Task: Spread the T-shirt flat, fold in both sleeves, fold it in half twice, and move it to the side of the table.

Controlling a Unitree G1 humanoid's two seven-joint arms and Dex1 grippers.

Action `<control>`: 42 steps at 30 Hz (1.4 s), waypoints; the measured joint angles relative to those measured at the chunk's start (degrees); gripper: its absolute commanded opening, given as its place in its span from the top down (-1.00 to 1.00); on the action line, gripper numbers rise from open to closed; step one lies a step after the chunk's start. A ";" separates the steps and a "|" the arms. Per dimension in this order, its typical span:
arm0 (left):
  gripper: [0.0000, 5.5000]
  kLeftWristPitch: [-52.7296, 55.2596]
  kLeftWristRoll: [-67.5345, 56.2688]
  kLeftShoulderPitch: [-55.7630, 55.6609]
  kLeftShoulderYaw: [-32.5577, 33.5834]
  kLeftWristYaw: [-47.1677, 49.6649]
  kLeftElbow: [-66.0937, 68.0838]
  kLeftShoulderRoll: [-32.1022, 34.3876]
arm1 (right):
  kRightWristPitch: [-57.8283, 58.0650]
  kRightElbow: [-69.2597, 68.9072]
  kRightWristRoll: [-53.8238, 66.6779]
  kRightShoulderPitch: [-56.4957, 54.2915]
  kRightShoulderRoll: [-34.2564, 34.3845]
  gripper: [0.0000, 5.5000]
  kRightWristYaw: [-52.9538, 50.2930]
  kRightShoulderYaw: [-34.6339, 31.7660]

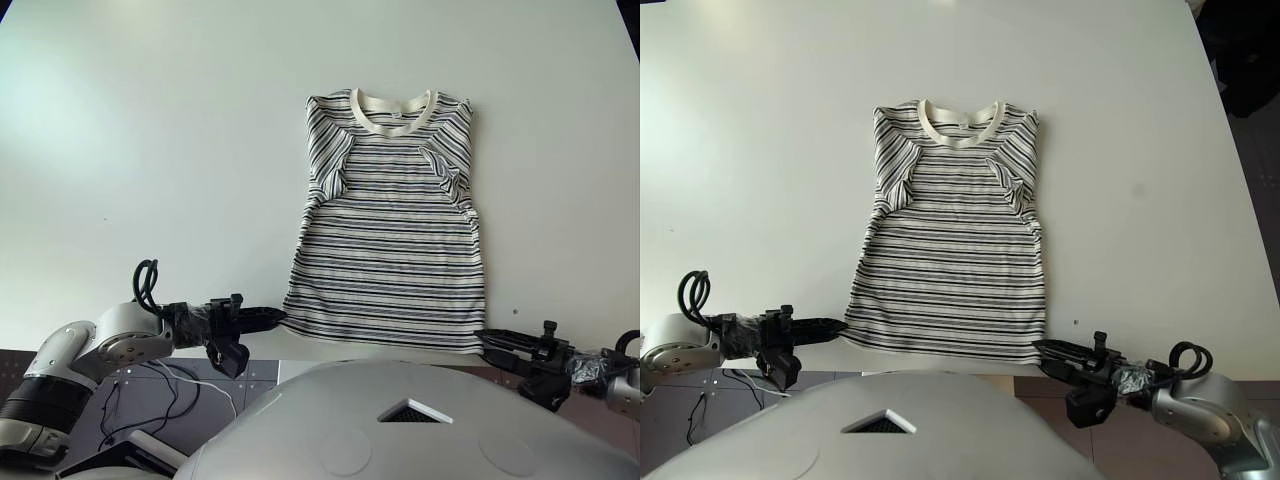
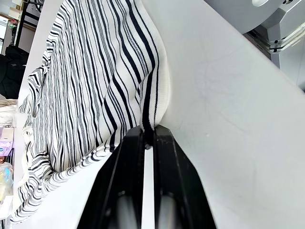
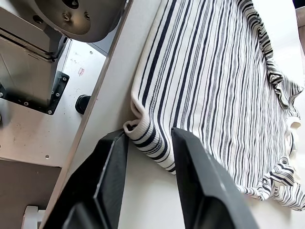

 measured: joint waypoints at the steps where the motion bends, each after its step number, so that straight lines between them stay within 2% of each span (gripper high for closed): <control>1: 0.96 0.00 -0.01 0.00 0.00 0.00 0.00 0.00 | 0.27 0.09 -0.02 0.00 -0.32 0.70 -0.08 0.38; 5: 0.96 0.00 -0.34 -0.10 -0.16 -0.13 0.18 0.03 | 2.06 0.11 0.15 0.03 -0.44 0.95 -0.82 1.34; 14: 0.96 1.38 -5.53 3.89 -0.65 -1.69 -2.78 2.50 | 12.25 -6.40 13.97 4.51 -4.13 0.95 3.53 2.82; 22: 0.96 3.93 -13.84 20.50 6.94 -0.87 -14.52 4.97 | 11.95 -10.75 21.77 14.40 -8.13 0.95 9.35 -8.23; 25: 0.96 8.64 -20.38 20.49 8.30 -1.07 -17.74 4.77 | 17.12 -14.91 26.79 12.86 -8.00 0.95 10.12 -8.89; 29: 0.96 20.51 -31.38 10.39 7.97 -3.04 -19.02 2.20 | 34.09 -20.61 38.79 -2.31 -7.98 0.95 6.62 -7.21; 33: 0.96 34.11 -37.76 -3.40 5.93 -6.29 -18.27 -2.72 | 49.49 -19.95 46.81 -20.56 -6.57 0.95 4.01 -1.79; 37: 0.96 48.79 -39.75 -22.09 2.92 -9.73 -8.88 -10.89 | 59.01 -8.31 46.09 -42.26 0.16 0.95 4.30 7.31; 42: 0.96 53.43 -36.53 -39.48 -0.43 -12.99 8.46 -20.44 | 60.62 12.46 39.98 -60.03 8.80 0.95 5.43 13.27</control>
